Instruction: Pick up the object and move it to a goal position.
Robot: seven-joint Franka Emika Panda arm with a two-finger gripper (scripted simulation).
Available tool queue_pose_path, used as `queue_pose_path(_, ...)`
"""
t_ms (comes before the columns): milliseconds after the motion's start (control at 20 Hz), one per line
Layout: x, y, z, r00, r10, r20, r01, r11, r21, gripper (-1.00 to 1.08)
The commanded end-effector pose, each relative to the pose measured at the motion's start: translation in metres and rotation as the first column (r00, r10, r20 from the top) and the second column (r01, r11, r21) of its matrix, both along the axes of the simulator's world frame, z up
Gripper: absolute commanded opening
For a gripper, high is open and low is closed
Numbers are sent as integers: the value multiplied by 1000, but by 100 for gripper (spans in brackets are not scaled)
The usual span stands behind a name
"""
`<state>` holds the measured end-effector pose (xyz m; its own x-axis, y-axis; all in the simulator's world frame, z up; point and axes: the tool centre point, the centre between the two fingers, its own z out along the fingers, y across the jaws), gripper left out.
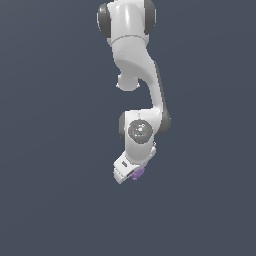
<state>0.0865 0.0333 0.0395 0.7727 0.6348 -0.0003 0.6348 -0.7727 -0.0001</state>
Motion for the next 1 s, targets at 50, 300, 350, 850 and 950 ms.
queue_pose_path(50,0,0,0,1000,0,0,0,1000,0,-100)
queue_pose_path(300,0,0,0,1000,0,0,0,1000,0,-100)
queue_pose_path(350,0,1,1,1000,0,0,0,1000,0,-100)
queue_pose_path(850,-17,30,24,1000,0,0,0,1000,0,-100)
queue_pose_path(950,-24,42,34,1000,0,0,0,1000,0,-100)
